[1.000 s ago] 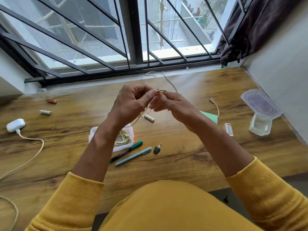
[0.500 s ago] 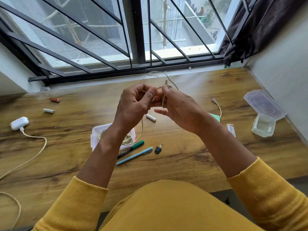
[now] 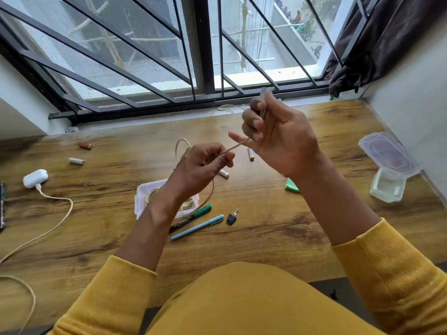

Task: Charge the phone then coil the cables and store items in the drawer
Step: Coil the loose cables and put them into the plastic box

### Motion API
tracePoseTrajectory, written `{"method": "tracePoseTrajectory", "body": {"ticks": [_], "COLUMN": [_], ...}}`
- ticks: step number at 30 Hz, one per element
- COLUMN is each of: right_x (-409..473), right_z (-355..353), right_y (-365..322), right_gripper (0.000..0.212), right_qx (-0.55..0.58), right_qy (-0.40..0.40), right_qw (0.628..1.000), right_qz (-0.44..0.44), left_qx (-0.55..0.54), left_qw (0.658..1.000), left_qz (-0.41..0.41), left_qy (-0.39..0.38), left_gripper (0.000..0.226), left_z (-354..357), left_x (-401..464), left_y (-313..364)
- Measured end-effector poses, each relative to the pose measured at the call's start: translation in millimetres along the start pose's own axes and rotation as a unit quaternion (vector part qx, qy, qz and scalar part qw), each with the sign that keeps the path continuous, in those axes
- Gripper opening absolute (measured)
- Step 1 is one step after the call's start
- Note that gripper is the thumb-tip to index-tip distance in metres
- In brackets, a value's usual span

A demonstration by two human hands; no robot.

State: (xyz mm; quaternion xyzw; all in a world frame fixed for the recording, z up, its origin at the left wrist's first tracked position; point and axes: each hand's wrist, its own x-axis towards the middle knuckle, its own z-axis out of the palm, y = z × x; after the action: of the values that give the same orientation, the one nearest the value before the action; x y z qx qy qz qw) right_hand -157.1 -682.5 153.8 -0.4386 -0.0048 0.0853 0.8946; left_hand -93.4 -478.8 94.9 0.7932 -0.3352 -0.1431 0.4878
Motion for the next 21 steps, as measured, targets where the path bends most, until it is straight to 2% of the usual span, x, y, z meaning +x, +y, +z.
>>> {"method": "tracePoseTrajectory", "body": {"ticks": [2,6,9,11,13,15,16,19,21], "right_x": [-1.9,-5.2,-6.0,-5.3,-3.7,-2.2,-0.4,7.4,10.4], "right_z": [-3.0,3.8,9.6,14.0,19.1,27.5,31.1,35.9,33.8], "right_y": [-7.7,-13.2,-7.9,-4.3,-0.9,4.4,8.6,20.3,25.0], "right_gripper": [0.04,0.045,0.04,0.039,0.042,0.043,0.044,0.044,0.043], "right_qx": [-0.021,-0.125,-0.259,-0.343,-0.429,-0.523,-0.583,-0.769,-0.831], "right_qy": [-0.056,-0.164,-0.22,-0.26,-0.272,-0.237,-0.209,-0.139,-0.091], "right_qw": [0.998,0.977,0.938,0.899,0.852,0.801,0.762,0.601,0.533], "right_qz": [0.014,0.055,0.067,0.084,0.122,0.172,0.188,0.166,0.129], "left_qx": [0.003,0.018,0.042,0.06,0.09,0.131,0.15,0.179,0.183], "left_qw": [1.0,0.999,0.998,0.997,0.995,0.991,0.988,0.983,0.983], "left_qz": [0.003,0.022,0.027,0.037,0.039,0.035,0.036,0.039,0.029], "left_qy": [0.012,0.028,0.023,0.016,0.013,0.017,0.021,0.019,0.019], "left_gripper": [0.045,0.023,0.017,0.017,0.014,0.014,0.014,0.015,0.016], "left_z": [-7.7,-24.9,-35.8,-41.7,-45.3,-46.5,-46.0,-43.9,-43.4], "left_x": [0.7,6.3,14.2,18.5,20.8,21.2,20.7,17.9,16.0], "left_y": [-1.3,4.6,9.7,14.6,20.7,25.0,26.0,26.9,27.1]}}
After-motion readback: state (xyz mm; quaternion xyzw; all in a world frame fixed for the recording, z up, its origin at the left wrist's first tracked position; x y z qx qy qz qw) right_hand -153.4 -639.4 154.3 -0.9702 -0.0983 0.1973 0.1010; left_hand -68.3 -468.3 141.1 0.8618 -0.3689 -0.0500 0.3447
